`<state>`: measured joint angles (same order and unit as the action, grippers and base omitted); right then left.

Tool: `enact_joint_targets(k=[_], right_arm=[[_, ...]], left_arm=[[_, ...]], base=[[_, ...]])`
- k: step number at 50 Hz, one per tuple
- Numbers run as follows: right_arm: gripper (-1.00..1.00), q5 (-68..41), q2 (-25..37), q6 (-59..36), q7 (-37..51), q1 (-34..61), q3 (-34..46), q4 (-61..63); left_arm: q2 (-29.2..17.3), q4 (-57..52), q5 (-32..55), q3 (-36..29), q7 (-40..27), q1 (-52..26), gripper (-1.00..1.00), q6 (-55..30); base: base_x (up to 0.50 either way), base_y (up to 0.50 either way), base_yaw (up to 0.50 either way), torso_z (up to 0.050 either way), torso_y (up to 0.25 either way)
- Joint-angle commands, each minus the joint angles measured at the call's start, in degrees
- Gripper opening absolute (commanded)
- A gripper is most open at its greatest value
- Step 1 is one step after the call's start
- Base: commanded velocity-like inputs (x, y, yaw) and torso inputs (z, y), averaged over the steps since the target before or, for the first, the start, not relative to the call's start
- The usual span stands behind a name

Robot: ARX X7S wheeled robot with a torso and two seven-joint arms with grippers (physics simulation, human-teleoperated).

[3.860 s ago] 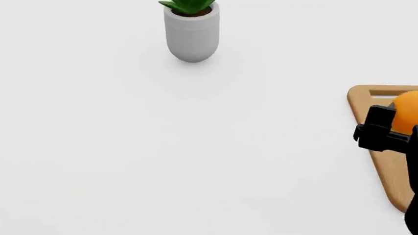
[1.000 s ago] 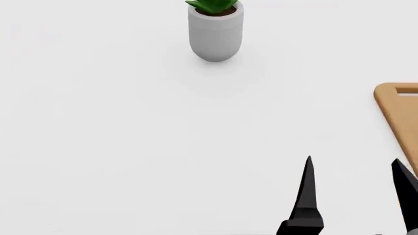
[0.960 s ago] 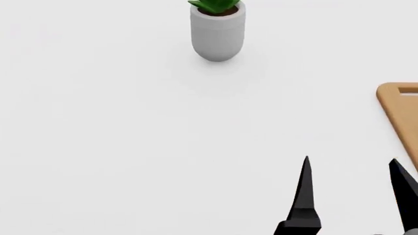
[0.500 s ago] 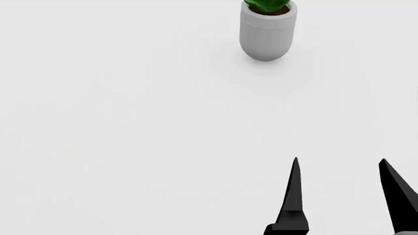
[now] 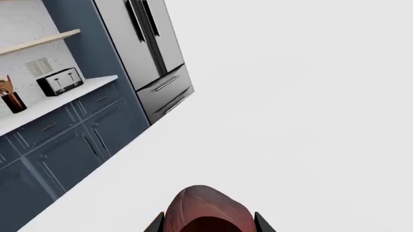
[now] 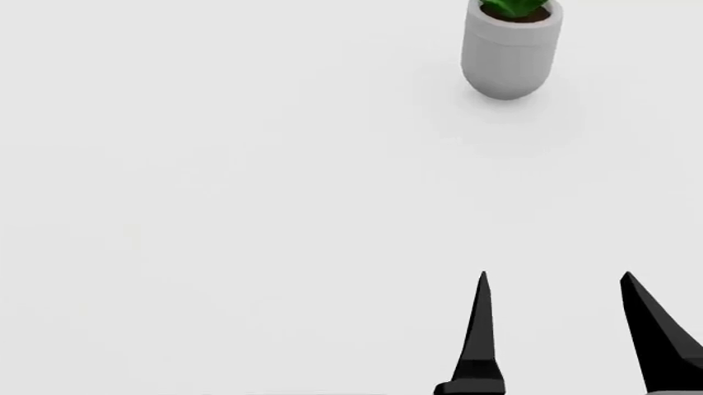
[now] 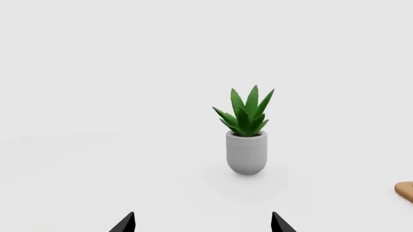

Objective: Place the date and the orange on separate cutting boards.

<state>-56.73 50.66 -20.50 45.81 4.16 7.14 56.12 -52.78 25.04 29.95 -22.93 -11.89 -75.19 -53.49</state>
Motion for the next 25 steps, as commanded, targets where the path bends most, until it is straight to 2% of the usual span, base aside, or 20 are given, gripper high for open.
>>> enact_joint_targets(k=[1,3,6,7,11,13,17,25], right_arm=[[1.0,1.81,-1.84,-0.33,-2.36,0.62,0.3,-0.57],[1.0,1.76,-1.98,-0.27,-2.42,0.67,0.44,-0.56],[1.0,2.15,-2.19,-0.37,-2.51,0.6,0.96,-0.53],[1.0,2.3,-2.33,-0.31,-2.74,0.65,1.14,-0.78],[1.0,2.32,-3.15,0.31,-3.63,0.66,1.68,-1.65],[1.0,0.87,-4.13,2.68,-4.28,-0.41,0.44,-2.27],[1.0,1.6,-3.46,1.26,-3.66,0.02,1.18,-2.02],[1.0,1.95,-3.32,1.93,-3.66,-0.19,0.79,-1.68]], left_arm=[[6.46,17.18,-6.68,-7.49,9.57,-9.99,-1.0,5.33],[10.0,29.03,-11.44,-11.58,12.18,-15.28,-1.0,10.85],[15.32,46.81,-14.55,-13.59,15.03,-22.77,-1.0,18.38],[16.22,49.76,-15.4,-13.96,15.45,-23.98,-1.0,20.05],[16.57,49.9,-16.21,-11.31,16.15,-23.85,-1.0,17.95],[16.31,49.9,-16.57,-9.71,17.0,-22.86,-1.0,17.42],[16.23,49.88,-17.8,-8.09,19.11,-19.91,-1.0,16.64],[16.28,49.89,-19.66,-4.75,18.81,-15.81,-1.0,17.04]], base=[[0.24,0.49,0.0,0.0,0.0],[0.24,0.49,0.0,0.0,0.0],[0.25,0.49,0.0,0.0,0.0],[0.25,0.49,0.0,0.0,0.0],[0.25,0.49,0.0,0.0,0.0],[0.01,0.01,0.0,0.0,0.0],[0.0,0.0,0.0,0.0,0.0],[0.0,0.0,0.0,0.0,0.0]])
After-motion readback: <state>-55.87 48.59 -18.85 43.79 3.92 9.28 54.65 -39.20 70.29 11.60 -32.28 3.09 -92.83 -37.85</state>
